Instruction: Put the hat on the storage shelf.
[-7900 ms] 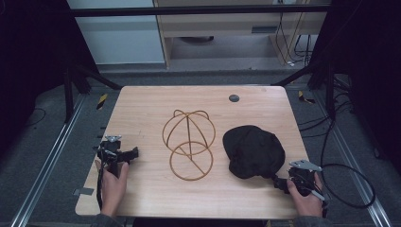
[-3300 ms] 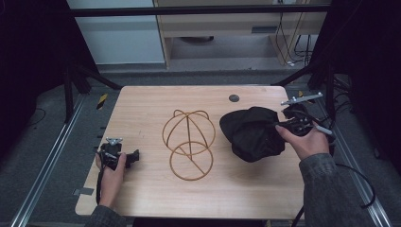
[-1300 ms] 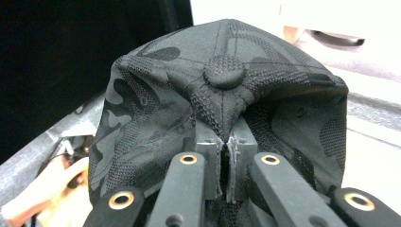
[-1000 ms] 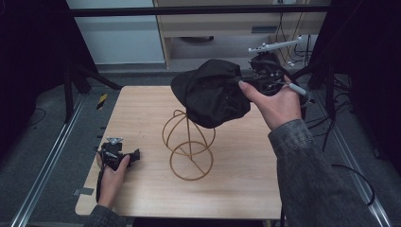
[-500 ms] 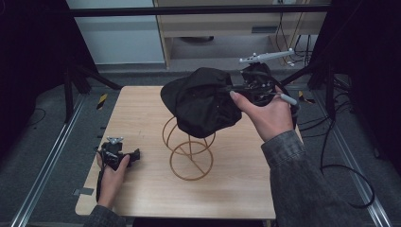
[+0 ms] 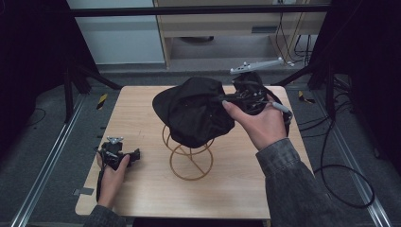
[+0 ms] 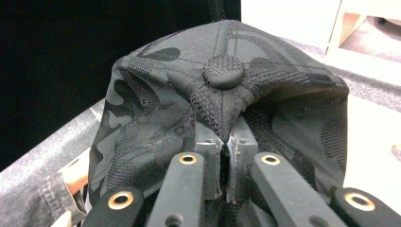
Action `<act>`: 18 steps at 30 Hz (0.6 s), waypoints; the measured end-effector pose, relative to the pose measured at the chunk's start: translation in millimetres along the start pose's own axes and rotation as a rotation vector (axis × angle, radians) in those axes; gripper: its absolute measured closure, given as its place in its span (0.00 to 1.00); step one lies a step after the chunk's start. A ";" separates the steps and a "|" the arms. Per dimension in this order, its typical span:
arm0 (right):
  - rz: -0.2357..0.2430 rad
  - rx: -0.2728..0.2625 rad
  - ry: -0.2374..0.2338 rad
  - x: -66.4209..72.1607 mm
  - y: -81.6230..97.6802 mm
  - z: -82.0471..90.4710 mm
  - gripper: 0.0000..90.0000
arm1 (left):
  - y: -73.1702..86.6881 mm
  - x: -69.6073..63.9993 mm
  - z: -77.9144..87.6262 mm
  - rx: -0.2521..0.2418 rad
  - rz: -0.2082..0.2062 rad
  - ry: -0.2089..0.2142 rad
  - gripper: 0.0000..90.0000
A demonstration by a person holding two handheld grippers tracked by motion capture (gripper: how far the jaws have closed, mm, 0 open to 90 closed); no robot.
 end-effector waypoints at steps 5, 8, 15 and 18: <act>0.000 0.015 -0.003 -0.6 6.4 -6.2 0.95 | 0.0 0.0 0.0 0.000 0.000 0.000 0.00; -0.004 0.022 -0.010 0.0 10.9 -10.4 0.95 | 0.0 0.0 0.0 0.001 0.000 0.000 0.00; -0.002 0.031 -0.011 1.2 23.6 -14.4 0.95 | 0.0 0.0 0.0 0.000 0.000 0.000 0.00; 0.002 0.046 -0.015 2.3 29.1 -18.5 0.95 | 0.0 0.0 0.0 0.001 0.000 -0.001 0.00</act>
Point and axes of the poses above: each handheld gripper's, and its own axes: z roughly backward along the jaws, y roughly out of its underside, x roughly to its left, the point moved 2 cm from there along -z, roughly forward along the jaws, and after that the axes turned 4 degrees about -x, right-handed, at the moved point
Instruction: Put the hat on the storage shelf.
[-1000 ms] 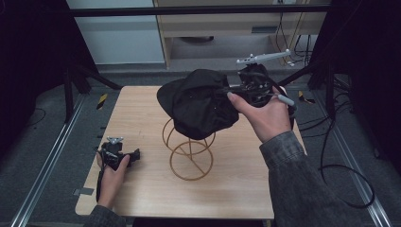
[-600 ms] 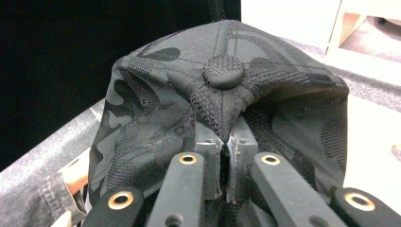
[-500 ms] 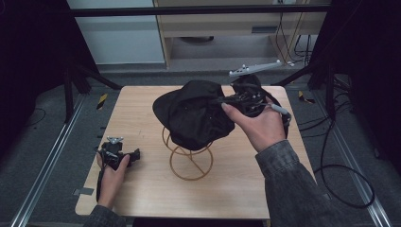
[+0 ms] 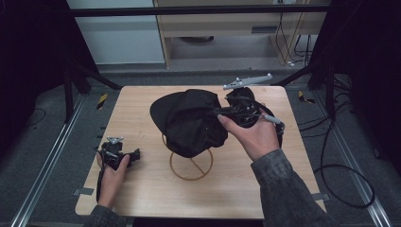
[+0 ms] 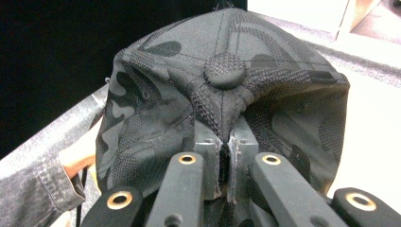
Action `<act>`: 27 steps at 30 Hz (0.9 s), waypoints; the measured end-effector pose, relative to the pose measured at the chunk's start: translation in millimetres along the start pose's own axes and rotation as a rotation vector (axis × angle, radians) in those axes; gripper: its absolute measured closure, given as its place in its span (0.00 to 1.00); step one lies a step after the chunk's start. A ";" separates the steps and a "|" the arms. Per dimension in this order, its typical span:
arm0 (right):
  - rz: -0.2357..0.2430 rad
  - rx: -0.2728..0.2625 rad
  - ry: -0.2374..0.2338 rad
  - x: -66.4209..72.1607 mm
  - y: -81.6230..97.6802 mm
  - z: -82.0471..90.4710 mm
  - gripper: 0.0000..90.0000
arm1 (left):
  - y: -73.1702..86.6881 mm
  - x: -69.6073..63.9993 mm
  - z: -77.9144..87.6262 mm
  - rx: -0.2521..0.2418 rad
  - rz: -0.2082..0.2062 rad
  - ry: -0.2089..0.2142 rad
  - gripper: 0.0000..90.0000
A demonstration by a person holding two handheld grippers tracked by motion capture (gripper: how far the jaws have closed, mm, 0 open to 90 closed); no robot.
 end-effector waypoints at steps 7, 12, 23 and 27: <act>0.006 0.027 0.001 0.5 10.1 -6.1 0.94 | 0.0 0.0 0.0 0.000 0.001 0.000 0.00; 0.020 0.055 0.010 2.3 16.4 -13.9 0.94 | -0.2 -0.2 -0.3 -0.002 0.003 -0.002 0.00; 0.031 0.080 0.031 -2.2 25.7 -28.9 0.94 | -0.3 -0.3 -0.6 -0.003 0.003 -0.004 0.00; 0.036 0.088 0.040 -3.3 26.0 -33.3 0.93 | -0.4 -0.2 -0.6 -0.003 0.003 -0.004 0.00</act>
Point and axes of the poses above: each handheld gripper's, and its own axes: z roughly backward along the jaws, y roughly out of its underside, x roughly to its left, the point moved 2 cm from there along -z, roughly forward along the jaws, and after that the axes turned 4 degrees about -x, right-handed, at the moved point
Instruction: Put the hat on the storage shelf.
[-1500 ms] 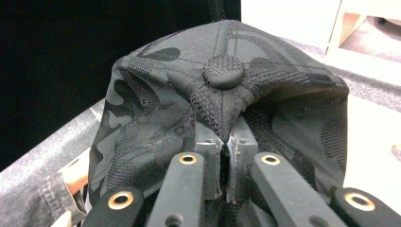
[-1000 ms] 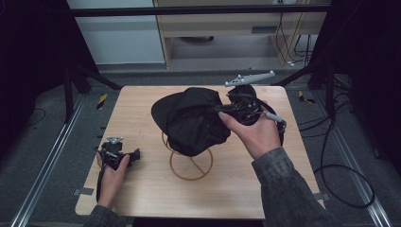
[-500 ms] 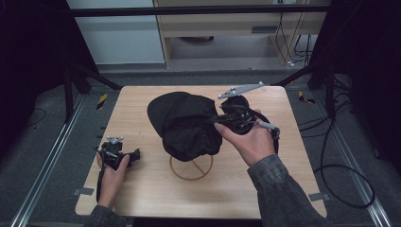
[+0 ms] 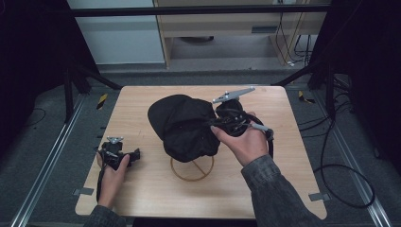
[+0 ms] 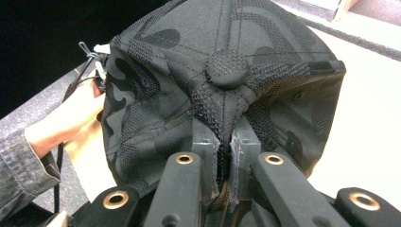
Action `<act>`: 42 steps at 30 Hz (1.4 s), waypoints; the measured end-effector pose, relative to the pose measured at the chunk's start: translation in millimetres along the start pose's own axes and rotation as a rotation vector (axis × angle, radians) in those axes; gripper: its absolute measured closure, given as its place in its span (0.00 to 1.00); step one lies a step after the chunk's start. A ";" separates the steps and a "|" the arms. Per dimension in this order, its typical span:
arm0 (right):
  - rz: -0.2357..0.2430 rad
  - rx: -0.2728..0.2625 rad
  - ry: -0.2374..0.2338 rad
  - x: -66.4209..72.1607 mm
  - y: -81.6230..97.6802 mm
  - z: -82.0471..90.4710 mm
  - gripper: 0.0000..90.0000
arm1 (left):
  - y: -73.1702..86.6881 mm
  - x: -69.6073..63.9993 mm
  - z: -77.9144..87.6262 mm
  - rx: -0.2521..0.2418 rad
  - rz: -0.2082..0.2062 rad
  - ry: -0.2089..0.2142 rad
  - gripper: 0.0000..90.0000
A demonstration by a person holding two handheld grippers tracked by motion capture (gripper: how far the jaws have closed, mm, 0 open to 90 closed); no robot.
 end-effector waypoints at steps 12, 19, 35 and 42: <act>0.008 0.004 0.006 0.2 -6.8 -1.6 0.91 | -0.1 0.0 -0.1 0.000 0.000 0.000 0.00; 0.015 0.014 0.004 2.7 -12.1 -4.7 0.89 | -0.2 0.0 -0.1 0.001 0.001 -0.001 0.00; 0.015 0.016 0.014 1.6 -19.3 -5.9 0.82 | -0.4 0.0 -0.4 0.001 0.001 -0.001 0.00; 0.004 0.015 -0.002 1.0 -19.5 -4.7 0.76 | -0.4 0.0 -0.4 0.001 0.001 -0.001 0.00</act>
Point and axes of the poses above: each handheld gripper's, and its own axes: z roughly backward along the jaws, y roughly out of its underside, x roughly to its left, the point moved 2 cm from there along -z, roughly forward along the jaws, and after that the axes turned 4 degrees about -x, right-handed, at the moved point
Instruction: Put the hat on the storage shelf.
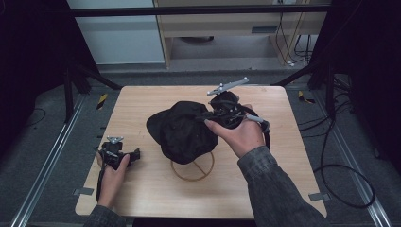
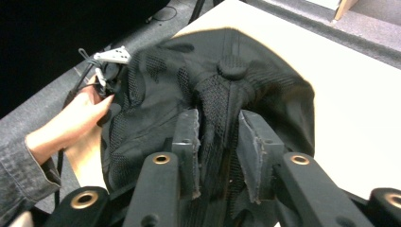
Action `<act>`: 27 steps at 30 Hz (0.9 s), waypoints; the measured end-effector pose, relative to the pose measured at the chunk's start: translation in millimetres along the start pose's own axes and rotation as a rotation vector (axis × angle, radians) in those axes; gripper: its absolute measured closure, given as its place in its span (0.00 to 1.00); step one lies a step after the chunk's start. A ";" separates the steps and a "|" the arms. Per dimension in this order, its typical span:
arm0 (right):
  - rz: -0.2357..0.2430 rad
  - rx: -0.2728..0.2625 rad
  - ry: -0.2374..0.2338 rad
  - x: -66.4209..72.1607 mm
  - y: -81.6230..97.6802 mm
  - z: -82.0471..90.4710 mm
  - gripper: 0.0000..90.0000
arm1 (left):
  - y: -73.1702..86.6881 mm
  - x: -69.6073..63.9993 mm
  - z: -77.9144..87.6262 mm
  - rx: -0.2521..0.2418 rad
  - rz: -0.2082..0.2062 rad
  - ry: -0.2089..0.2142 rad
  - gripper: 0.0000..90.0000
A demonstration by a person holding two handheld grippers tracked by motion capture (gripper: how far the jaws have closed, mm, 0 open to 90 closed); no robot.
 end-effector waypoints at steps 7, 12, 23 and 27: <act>-0.004 -0.005 -0.004 0.4 0.1 2.8 0.71 | 0.0 0.0 0.0 0.000 0.000 0.000 0.00; -0.011 -0.011 -0.004 0.4 -0.1 7.7 0.69 | 0.0 0.0 0.0 0.000 0.000 0.000 0.00; -0.020 -0.033 -0.008 -1.9 0.3 19.2 0.66 | 0.0 0.0 0.0 0.000 0.000 0.000 0.00; -0.014 -0.036 -0.006 -2.8 0.3 21.9 0.64 | 0.0 0.0 0.0 0.000 0.000 0.000 0.00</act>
Point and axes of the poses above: each handheld gripper's, and its own axes: z roughly backward along the jaws, y roughly out of its underside, x roughly to its left, the point moved 2 cm from there along -z, roughly forward along the jaws, and after that the axes turned 4 degrees about -x, right-handed, at the moved point
